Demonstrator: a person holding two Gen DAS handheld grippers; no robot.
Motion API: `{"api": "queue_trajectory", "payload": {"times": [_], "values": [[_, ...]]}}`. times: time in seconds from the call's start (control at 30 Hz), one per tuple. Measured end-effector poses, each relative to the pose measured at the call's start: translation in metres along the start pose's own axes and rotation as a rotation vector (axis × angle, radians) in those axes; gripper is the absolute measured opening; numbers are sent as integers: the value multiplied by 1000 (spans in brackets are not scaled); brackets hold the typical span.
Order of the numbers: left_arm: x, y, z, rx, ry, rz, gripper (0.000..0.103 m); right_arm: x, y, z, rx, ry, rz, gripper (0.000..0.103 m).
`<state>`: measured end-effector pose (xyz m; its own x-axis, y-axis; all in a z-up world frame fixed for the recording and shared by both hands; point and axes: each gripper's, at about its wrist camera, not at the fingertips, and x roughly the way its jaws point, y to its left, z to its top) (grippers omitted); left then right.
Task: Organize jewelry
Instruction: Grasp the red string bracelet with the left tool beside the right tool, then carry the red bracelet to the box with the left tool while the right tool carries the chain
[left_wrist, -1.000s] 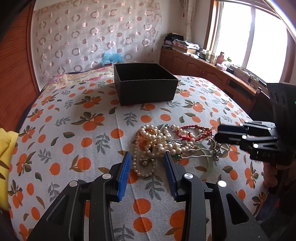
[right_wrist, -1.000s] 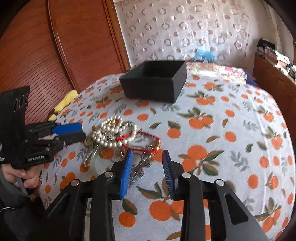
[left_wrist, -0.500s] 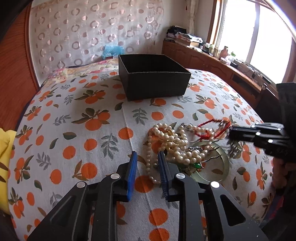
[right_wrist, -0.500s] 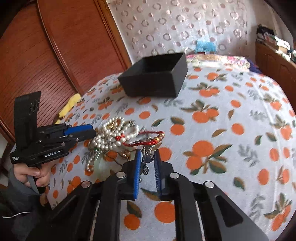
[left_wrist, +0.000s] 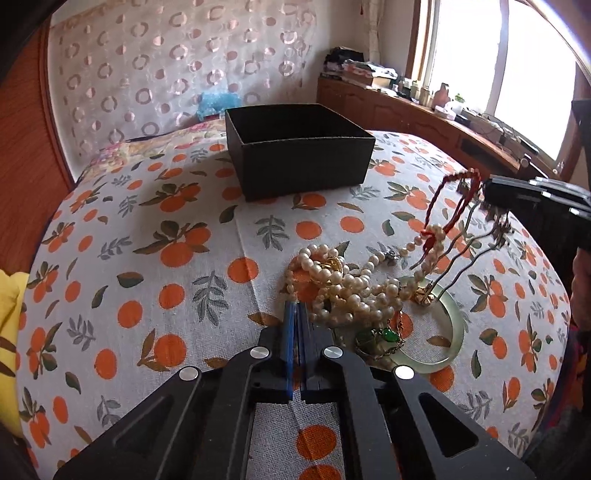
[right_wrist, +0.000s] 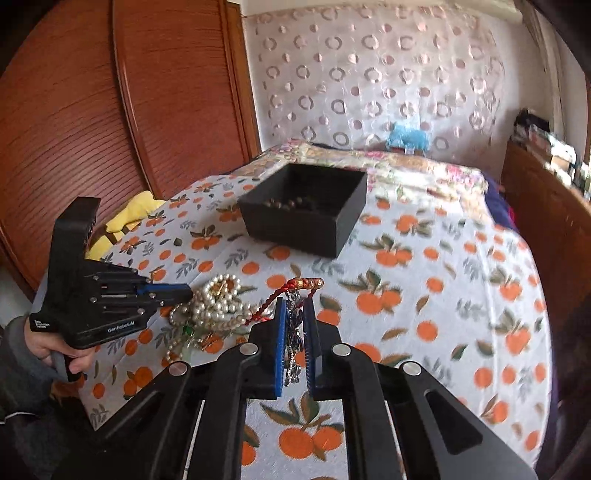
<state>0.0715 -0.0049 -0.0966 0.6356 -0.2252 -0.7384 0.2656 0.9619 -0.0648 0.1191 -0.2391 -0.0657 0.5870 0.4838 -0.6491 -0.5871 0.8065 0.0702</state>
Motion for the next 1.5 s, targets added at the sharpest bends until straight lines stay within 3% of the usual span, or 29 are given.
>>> {"api": "queue_trajectory", "payload": {"times": [0.3, 0.53, 0.67, 0.8, 0.9, 1.07, 1.33, 1.5], "values": [[-2, 6, 0, -22, -5, -1, 0, 2, 20, 30, -132, 8, -6, 10], [-3, 6, 2, -36, -8, 24, 0, 11, 14, 28, -103, 63, 32, 10], [-16, 1, 8, -40, -48, 14, 10, 6, 10, 24, -78, 45, 34, 10], [-34, -17, 20, -13, -106, -52, 20, 6, 9, 25, -62, 28, 44, 10], [-39, -33, 31, 19, -135, -115, 20, 7, 9, 27, -53, 20, 54, 10], [-33, -55, 46, 81, -152, -139, 20, 8, 9, 27, -47, 15, 62, 10], [-17, -62, 51, 83, -130, -213, 20, 12, 8, 26, -36, 14, 75, 10], [-11, -62, 54, 85, -124, -228, 4, 14, 9, 24, -38, 17, 81, 10]]}}
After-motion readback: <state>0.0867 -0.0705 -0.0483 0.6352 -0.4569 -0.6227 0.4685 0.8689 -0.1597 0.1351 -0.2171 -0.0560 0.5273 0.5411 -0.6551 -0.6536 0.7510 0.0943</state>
